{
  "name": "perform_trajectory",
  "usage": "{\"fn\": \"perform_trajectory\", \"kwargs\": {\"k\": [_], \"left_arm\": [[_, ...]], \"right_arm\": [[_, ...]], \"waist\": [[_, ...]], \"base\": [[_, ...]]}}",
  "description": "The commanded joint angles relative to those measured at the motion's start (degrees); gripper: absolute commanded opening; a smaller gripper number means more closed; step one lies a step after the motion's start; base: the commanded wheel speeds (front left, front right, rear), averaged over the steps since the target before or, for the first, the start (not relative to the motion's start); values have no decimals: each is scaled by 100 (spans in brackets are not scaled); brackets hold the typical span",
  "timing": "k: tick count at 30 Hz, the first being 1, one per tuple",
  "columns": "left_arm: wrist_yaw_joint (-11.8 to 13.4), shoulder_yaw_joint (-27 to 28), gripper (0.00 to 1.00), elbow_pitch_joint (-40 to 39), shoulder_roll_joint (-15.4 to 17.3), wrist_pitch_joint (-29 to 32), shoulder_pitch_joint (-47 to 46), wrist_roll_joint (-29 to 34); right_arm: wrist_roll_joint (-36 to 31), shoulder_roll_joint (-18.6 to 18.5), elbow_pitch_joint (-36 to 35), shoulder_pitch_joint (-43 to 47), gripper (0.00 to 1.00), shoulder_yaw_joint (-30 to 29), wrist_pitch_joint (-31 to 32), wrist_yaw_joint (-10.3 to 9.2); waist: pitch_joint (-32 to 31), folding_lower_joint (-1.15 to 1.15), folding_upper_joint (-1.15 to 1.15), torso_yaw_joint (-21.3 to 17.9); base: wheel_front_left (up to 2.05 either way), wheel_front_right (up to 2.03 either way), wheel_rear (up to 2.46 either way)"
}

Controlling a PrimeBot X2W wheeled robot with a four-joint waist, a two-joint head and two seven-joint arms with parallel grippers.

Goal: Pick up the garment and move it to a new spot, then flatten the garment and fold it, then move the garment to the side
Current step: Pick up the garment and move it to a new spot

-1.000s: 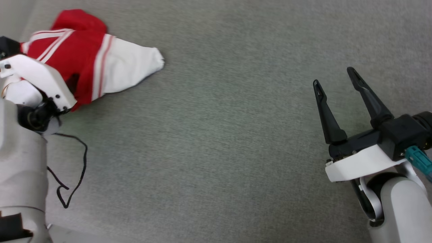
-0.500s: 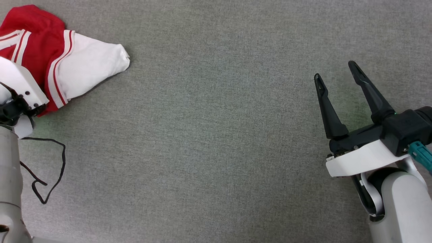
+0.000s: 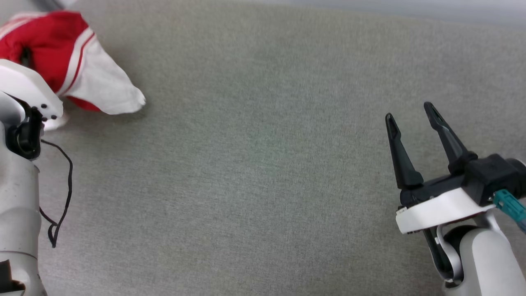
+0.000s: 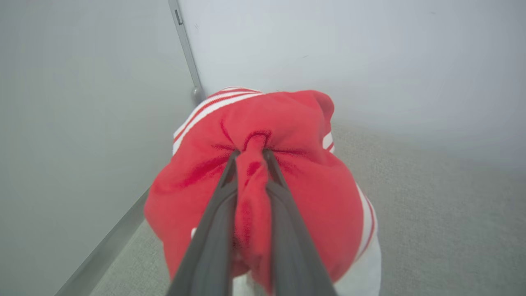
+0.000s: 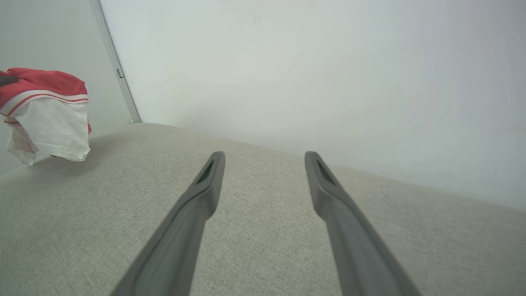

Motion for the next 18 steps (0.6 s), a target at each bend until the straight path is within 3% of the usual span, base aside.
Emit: {"fn": "perform_trajectory", "kwargs": {"k": [1, 9, 18], "left_arm": [[-37, -47, 0, -86, 11, -294, -10, 81], [-79, -281, 0, -505, -259, -1466, 251, 247], [-61, -724, 0, -1240, -893, -1649, 938, 348]], "right_arm": [[7, 50, 2, 119, 100, -38, -32, -4], [62, 162, 40, 513, 100, -191, -66, -4], [131, 202, 64, 822, 100, -321, -44, -4]], "waist": [[-357, 0, 0, 26], [-940, 0, 0, -190], [-1322, 0, 0, -724]], "base": [[0, 0, 0], [0, 0, 0], [0, 0, 0]]}}
